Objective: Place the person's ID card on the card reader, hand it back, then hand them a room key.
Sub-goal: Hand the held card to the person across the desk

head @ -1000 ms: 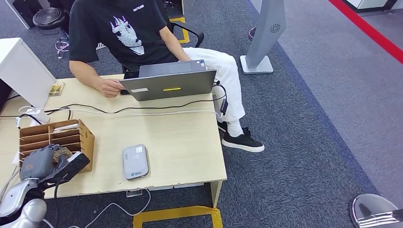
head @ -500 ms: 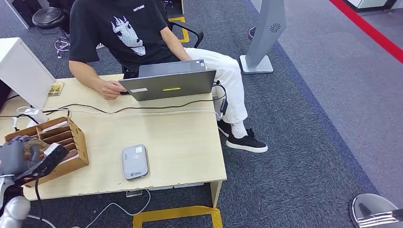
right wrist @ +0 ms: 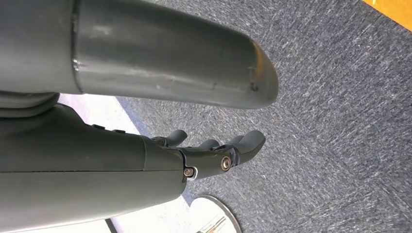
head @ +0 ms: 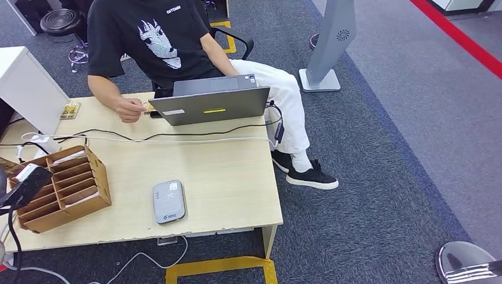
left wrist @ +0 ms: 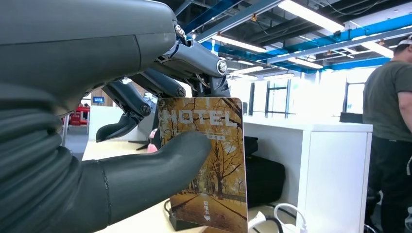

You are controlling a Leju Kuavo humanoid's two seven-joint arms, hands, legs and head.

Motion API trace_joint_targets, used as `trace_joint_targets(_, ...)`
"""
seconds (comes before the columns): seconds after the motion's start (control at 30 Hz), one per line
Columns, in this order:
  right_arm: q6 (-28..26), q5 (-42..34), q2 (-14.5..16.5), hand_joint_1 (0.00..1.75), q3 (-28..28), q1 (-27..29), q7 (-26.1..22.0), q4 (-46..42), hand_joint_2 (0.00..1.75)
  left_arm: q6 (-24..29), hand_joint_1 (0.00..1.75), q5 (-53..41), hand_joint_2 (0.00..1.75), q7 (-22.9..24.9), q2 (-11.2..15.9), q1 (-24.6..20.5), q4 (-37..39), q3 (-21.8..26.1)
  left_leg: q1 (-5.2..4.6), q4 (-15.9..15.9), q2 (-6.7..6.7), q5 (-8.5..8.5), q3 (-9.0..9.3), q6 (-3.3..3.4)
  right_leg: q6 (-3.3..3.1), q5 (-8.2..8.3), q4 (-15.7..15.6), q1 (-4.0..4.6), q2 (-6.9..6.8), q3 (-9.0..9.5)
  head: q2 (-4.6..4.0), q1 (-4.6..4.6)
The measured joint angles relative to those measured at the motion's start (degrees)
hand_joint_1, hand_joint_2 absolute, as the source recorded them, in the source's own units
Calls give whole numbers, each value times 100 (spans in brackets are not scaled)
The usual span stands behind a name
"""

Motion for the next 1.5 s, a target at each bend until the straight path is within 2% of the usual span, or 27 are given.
trace_joint_targets(0.23,-4,61,2,0,-13,3,4,1,0,103,175,-198,175,155,117,-47,-34,20,3,0,0,0,0,0,0,0,0,0,1,-1,0,0)
trace_joint_targets(0.5,-499,139,-24,0,-86,-220,-180,159,0,773,175,-946,175,385,613,-505,94,320,9,0,7,1,-1,-1,-1,0,2,5,10,-2,0,-1)
trace_joint_targets(0.67,-625,111,-42,0,-90,-257,-183,249,0,1081,175,-1070,175,387,679,-575,387,515,9,0,5,1,-2,-1,-1,0,2,5,9,-2,0,0)
trace_joint_targets(0.87,-651,102,-44,0,-90,-251,-219,252,0,1162,175,-1204,175,322,645,-702,546,559,8,1,6,1,-2,-1,0,0,0,5,9,-5,0,1)
trace_joint_targets(0.97,-655,115,-44,0,-90,-257,-229,252,0,1192,175,-1353,175,287,516,-838,551,530,5,2,4,1,-1,-1,0,1,-2,5,7,-7,0,1)
trace_joint_targets(1.13,-669,127,-44,0,-89,-295,-246,255,0,1340,175,-1751,175,157,37,-1094,541,219,-5,3,-14,4,1,3,2,2,-2,-2,-12,2,0,-1)
trace_joint_targets(1.33,-745,118,-54,0,-60,-357,-228,331,0,1438,175,-2442,175,214,-617,-1135,249,-604,-14,5,-29,9,-2,12,9,6,-3,-10,-26,9,0,1)
trace_joint_targets(1.5,-804,70,-80,0,-7,-402,-190,469,0,1385,175,-2628,175,397,-966,-1117,-73,-1325,-18,6,-13,8,-4,16,15,10,-3,-16,-10,3,0,0)
